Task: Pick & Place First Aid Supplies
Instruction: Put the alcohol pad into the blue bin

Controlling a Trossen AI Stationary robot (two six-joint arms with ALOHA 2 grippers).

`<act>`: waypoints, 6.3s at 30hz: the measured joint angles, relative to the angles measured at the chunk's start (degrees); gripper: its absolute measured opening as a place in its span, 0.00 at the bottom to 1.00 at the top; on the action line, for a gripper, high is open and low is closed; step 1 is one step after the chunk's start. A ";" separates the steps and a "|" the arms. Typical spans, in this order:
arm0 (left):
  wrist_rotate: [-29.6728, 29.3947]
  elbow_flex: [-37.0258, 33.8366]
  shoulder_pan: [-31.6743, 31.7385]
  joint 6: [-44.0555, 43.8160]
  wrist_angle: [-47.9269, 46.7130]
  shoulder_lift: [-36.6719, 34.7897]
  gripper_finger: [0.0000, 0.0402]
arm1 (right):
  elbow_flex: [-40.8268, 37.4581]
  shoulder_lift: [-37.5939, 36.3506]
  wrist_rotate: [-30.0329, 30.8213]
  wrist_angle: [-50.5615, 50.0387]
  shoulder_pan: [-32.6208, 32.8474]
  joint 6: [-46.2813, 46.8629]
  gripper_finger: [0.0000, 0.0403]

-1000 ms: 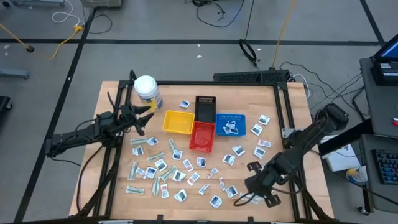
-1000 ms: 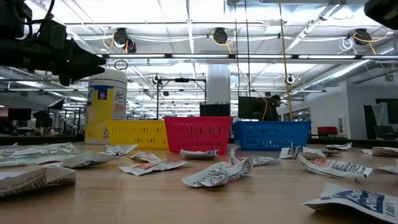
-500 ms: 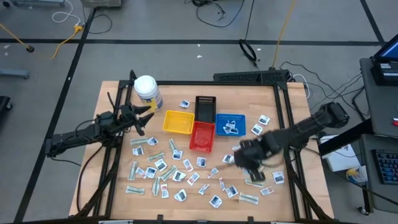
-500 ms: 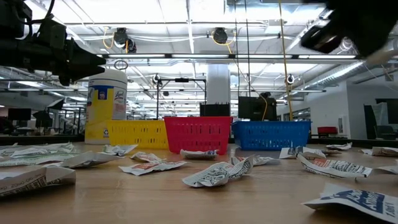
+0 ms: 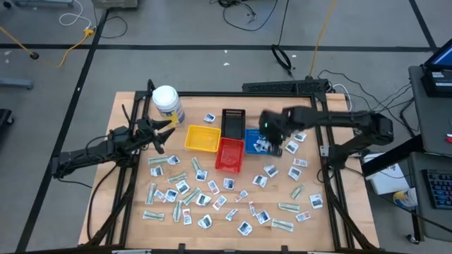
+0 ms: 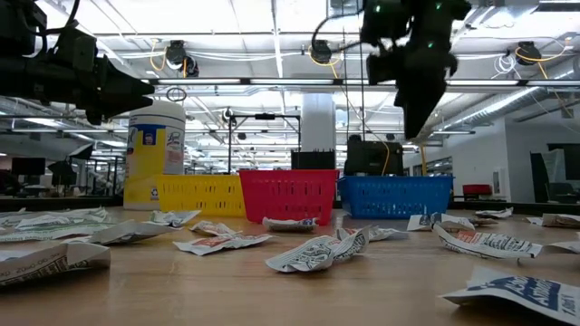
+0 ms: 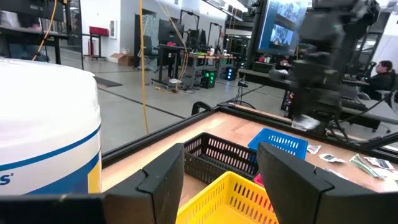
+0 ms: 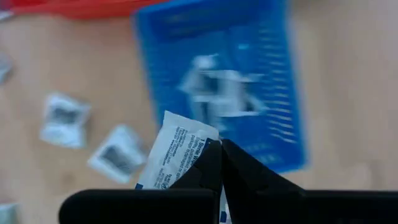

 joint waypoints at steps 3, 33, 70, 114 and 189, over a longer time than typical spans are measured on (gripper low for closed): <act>0.00 -0.01 0.01 -0.01 0.00 0.02 0.52 | 0.00 0.00 -0.03 0.10 -4.80 -0.06 0.00; 0.00 0.01 0.01 0.00 0.00 0.02 0.52 | -5.16 13.20 -0.13 16.53 -3.06 1.29 0.01; -0.02 0.01 0.00 0.00 0.00 0.01 0.52 | -5.07 2.86 0.13 12.43 1.45 42.23 0.46; -0.02 0.01 0.01 -0.01 0.00 0.00 0.52 | -5.07 2.89 2.89 20.74 48.35 34.93 0.45; 0.00 0.01 0.01 -0.01 0.00 0.02 0.52 | 8.68 29.90 2.59 17.59 51.57 5.44 0.02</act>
